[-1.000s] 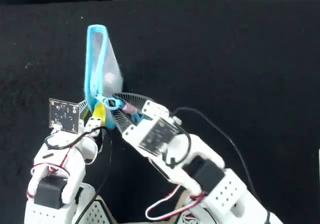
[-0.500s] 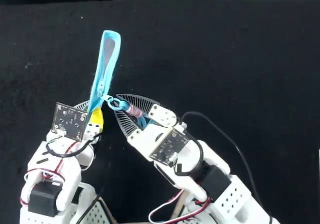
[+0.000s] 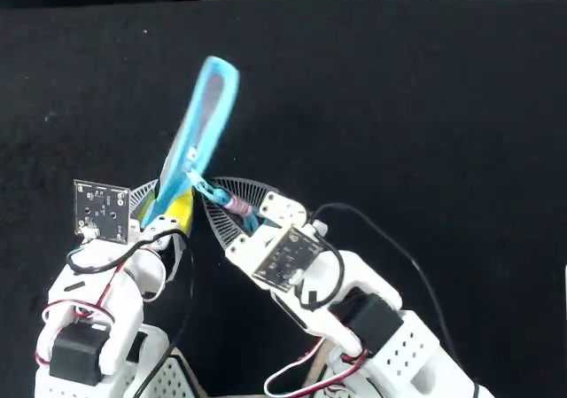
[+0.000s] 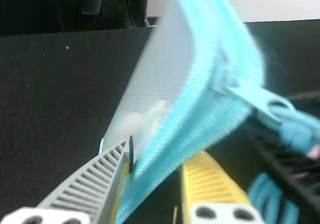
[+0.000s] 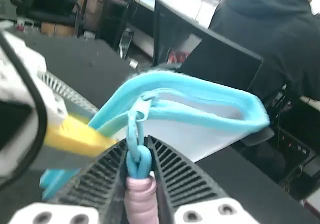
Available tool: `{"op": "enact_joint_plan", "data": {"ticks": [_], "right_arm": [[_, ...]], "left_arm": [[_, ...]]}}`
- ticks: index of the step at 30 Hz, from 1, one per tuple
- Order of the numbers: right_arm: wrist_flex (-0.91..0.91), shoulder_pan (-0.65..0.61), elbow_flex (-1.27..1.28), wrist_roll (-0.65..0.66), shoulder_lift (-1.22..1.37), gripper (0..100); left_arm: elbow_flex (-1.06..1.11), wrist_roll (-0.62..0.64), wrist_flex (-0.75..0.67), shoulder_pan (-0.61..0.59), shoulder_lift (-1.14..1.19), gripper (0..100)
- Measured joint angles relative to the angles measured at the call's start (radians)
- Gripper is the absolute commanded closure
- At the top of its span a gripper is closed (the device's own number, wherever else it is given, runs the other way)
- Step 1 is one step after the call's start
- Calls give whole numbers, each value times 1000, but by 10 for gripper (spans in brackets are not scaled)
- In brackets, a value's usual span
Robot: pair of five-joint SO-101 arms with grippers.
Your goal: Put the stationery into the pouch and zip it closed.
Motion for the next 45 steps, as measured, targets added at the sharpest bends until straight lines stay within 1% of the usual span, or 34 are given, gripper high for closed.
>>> {"op": "enact_joint_plan", "data": {"ticks": [9,10,12,13,14,16,20,24,31,37,41,45], "right_arm": [[0,0,2,0,-5,987],[0,0,2,0,-5,987],[0,0,2,0,-5,987],[0,0,2,0,-5,987],[0,0,2,0,-5,987],[2,0,2,0,-5,987],[2,0,2,0,-21,987],[18,0,3,2,-106,987],[127,3,17,3,-253,986],[130,5,17,3,-250,975],[130,-26,17,3,-204,873],[130,-46,15,3,-161,907]], "left_arm": [[0,3,0,0,-2,831],[0,3,0,0,-2,855],[0,3,0,0,-2,972],[0,3,0,0,-2,973],[0,6,0,0,-5,949],[0,6,0,0,-6,977],[0,6,0,0,-3,971],[5,6,0,2,-8,971],[14,6,0,75,-11,971],[15,6,0,86,-11,971],[15,6,0,84,-11,971],[15,5,0,80,-11,971]]}}
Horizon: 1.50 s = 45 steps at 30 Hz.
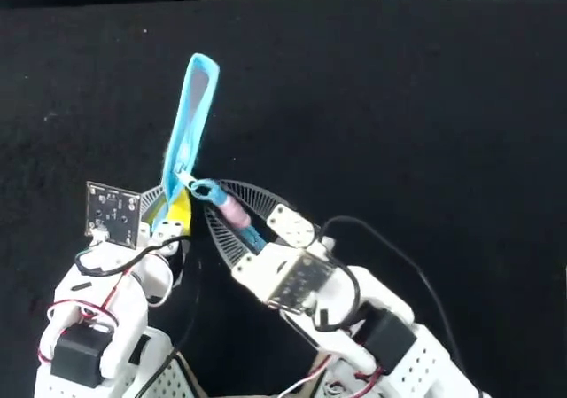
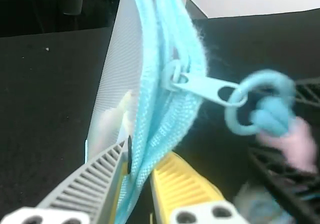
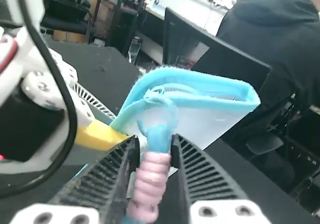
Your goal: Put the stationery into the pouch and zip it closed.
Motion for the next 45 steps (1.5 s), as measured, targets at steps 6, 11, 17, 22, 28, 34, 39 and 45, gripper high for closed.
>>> {"op": "enact_joint_plan", "data": {"ticks": [6,11,17,22,28,34,39,45], "right_arm": [[0,-2,0,0,9,930],[0,-2,0,0,9,930],[0,-9,0,0,9,900],[17,-78,0,0,9,865],[23,-87,0,-2,9,864],[25,-87,0,-2,9,864],[5,-87,0,-71,9,864],[-5,-87,0,-87,9,864]], "left_arm": [[6,0,0,3,0,971],[21,0,-9,3,-2,971],[51,0,-41,3,-2,971],[51,0,-41,3,-2,971],[51,0,-41,3,-2,971],[51,0,-41,3,-2,971],[51,0,-41,3,-2,971],[51,-3,-35,3,-2,971]]}}
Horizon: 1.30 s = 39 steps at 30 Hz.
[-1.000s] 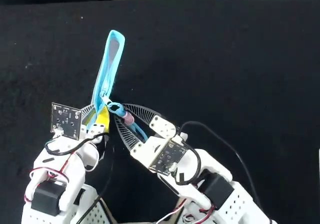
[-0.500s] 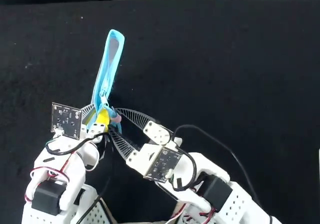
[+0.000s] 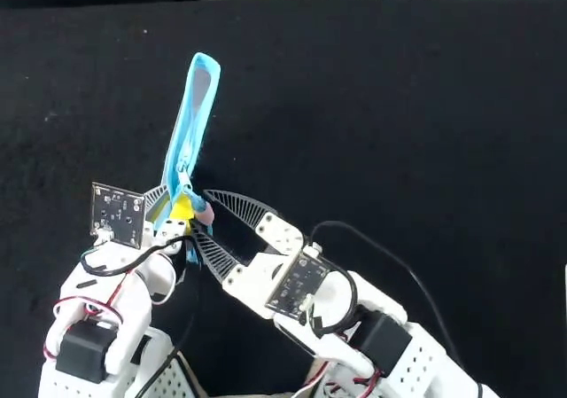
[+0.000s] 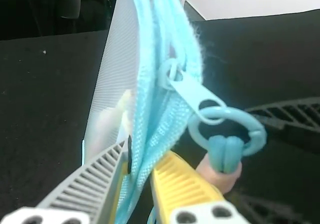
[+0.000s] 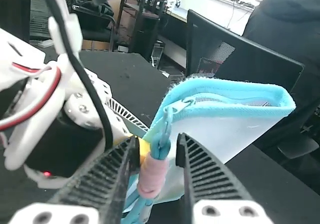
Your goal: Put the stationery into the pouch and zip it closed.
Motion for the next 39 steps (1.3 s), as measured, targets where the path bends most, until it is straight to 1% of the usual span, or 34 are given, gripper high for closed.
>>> {"op": "enact_joint_plan", "data": {"ticks": [5,17,39], "right_arm": [[-9,0,0,0,0,864],[-144,0,49,-6,0,864],[-153,3,72,-6,0,864]], "left_arm": [[0,-40,3,0,-2,971],[0,-49,5,0,-2,971],[-9,-54,41,0,-2,971]]}}
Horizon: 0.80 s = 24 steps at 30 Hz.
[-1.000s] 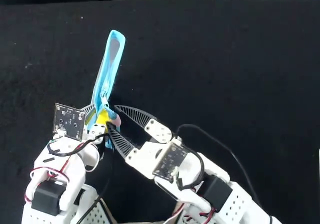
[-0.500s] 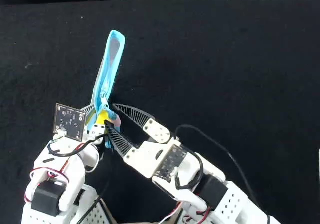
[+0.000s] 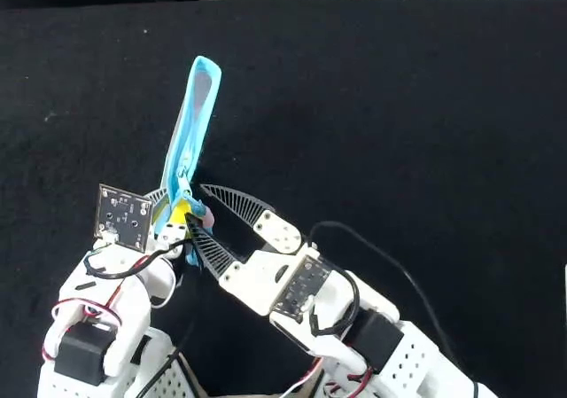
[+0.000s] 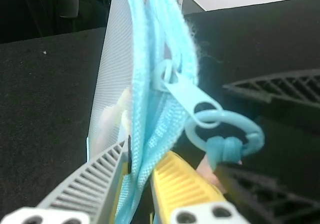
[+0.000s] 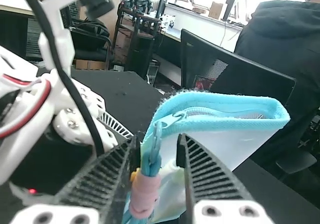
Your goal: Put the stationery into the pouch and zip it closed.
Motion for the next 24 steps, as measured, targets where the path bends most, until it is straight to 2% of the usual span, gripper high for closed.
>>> {"op": "enact_joint_plan", "data": {"ticks": [4,13,21,24], "right_arm": [[0,2,0,0,0,864],[0,95,0,0,0,864],[0,94,0,0,0,864],[0,44,3,2,0,864]], "left_arm": [[0,0,0,0,0,971],[-2,0,0,0,0,971],[-2,0,0,0,0,971],[-2,0,0,0,0,971]]}}
